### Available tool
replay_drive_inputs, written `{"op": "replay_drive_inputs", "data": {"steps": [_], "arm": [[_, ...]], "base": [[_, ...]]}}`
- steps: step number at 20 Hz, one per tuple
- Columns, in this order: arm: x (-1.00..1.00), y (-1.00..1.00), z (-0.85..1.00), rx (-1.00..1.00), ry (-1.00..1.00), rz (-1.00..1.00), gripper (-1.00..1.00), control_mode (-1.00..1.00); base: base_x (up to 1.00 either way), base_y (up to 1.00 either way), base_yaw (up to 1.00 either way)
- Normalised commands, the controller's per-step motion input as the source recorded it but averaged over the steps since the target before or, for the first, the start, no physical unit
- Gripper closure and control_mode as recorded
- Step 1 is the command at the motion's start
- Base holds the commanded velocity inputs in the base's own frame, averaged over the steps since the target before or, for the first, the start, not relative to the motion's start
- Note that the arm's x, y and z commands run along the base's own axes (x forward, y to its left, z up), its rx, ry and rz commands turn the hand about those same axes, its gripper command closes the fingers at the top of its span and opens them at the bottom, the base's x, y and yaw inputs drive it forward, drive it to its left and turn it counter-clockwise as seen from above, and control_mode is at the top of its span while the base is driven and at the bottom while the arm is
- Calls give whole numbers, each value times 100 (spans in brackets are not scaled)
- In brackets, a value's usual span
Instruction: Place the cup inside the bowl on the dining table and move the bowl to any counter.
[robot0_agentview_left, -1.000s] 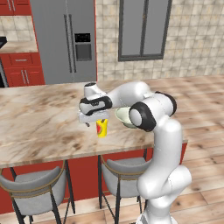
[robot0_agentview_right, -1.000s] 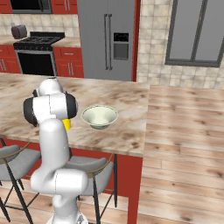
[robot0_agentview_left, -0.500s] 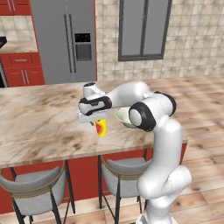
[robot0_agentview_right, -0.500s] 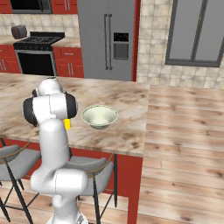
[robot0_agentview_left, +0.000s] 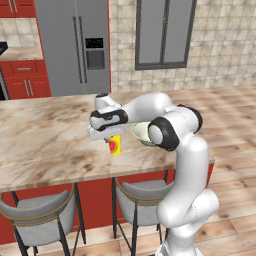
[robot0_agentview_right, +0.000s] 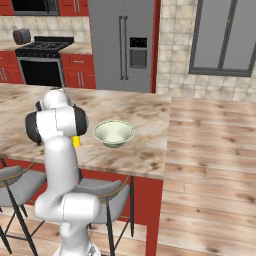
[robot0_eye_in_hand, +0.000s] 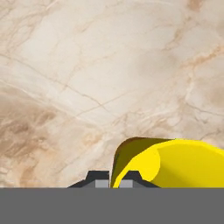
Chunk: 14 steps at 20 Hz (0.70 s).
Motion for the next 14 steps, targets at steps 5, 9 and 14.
{"op": "replay_drive_inputs", "data": {"steps": [5,9,14], "arm": [[-27,0,47,0,0,0,100,-100],[-13,0,61,0,0,0,100,-100],[0,0,64,0,0,0,100,-100]], "base": [[0,0,0],[0,0,0],[0,0,0]]}}
